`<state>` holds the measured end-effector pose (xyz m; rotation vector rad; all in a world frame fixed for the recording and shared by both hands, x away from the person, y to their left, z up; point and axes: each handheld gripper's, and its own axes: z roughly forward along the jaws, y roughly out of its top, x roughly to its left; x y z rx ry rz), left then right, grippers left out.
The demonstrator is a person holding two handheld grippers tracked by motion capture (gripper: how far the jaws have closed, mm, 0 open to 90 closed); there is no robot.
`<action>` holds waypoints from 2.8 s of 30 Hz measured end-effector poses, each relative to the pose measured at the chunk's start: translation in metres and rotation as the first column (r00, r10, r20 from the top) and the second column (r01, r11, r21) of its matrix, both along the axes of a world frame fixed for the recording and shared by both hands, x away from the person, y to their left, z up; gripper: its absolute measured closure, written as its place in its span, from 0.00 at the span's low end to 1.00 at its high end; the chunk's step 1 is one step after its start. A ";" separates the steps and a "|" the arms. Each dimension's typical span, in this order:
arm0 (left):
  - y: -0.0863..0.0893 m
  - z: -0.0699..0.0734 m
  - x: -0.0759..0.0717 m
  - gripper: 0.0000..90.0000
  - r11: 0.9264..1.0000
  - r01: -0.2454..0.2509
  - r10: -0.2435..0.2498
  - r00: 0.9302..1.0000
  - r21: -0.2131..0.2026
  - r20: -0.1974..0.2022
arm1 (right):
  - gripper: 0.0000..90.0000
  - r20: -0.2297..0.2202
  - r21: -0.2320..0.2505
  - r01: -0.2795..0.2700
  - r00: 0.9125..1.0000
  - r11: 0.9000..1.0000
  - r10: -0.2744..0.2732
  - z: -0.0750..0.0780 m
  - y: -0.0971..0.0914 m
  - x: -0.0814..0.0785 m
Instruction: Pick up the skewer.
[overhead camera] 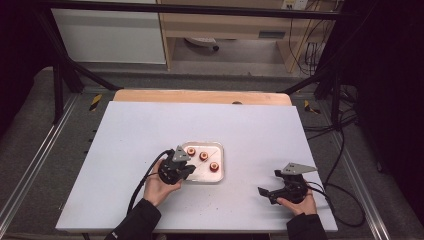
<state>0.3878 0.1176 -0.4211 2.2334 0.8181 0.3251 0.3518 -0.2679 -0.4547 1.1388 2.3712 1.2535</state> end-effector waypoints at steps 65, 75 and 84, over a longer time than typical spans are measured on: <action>-0.083 0.024 -0.030 0.98 0.949 0.281 -0.276 0.960 0.142 -0.058 | 0.40 0.241 -0.644 -0.297 0.796 0.705 0.556 0.042 0.106 -0.010; -0.091 0.024 -0.033 0.98 0.940 0.312 -0.304 0.949 0.138 -0.078 | 0.61 0.195 -0.763 -0.336 0.695 0.552 0.692 0.034 0.110 -0.012; -0.094 0.024 -0.033 0.98 0.930 0.337 -0.327 0.941 0.144 -0.087 | 0.81 0.175 -0.822 -0.337 0.619 0.460 0.766 0.031 0.110 -0.014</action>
